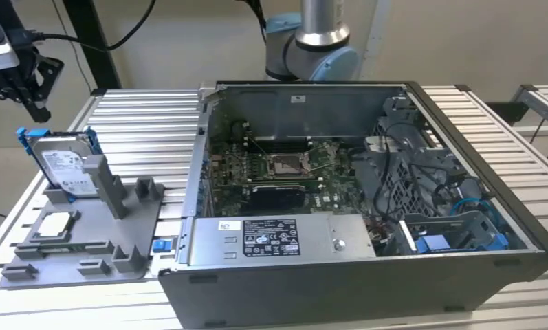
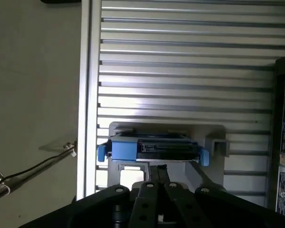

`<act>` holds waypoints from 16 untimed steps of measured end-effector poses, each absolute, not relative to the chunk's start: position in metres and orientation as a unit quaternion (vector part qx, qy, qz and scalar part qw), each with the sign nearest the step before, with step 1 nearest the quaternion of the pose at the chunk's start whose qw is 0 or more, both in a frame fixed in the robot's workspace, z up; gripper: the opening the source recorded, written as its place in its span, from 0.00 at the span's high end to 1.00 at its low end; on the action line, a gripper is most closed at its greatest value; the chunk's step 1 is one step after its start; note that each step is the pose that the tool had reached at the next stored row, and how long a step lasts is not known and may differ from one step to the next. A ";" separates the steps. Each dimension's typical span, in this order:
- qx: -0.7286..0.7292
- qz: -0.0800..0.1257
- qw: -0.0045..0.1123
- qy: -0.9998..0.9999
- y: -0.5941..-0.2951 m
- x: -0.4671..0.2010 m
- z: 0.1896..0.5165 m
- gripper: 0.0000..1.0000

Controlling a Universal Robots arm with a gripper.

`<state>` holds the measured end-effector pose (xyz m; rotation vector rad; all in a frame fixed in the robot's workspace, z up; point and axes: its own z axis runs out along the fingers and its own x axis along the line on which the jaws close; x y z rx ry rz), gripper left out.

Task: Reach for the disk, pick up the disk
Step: 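Reach for the disk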

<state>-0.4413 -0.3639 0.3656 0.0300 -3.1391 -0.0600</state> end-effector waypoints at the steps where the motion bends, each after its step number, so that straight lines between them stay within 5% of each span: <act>1: 0.010 -0.019 0.001 -1.000 -0.363 -0.445 0.366 1.00; 16: 0.010 -0.019 0.001 -1.000 -0.345 -0.463 0.363 1.00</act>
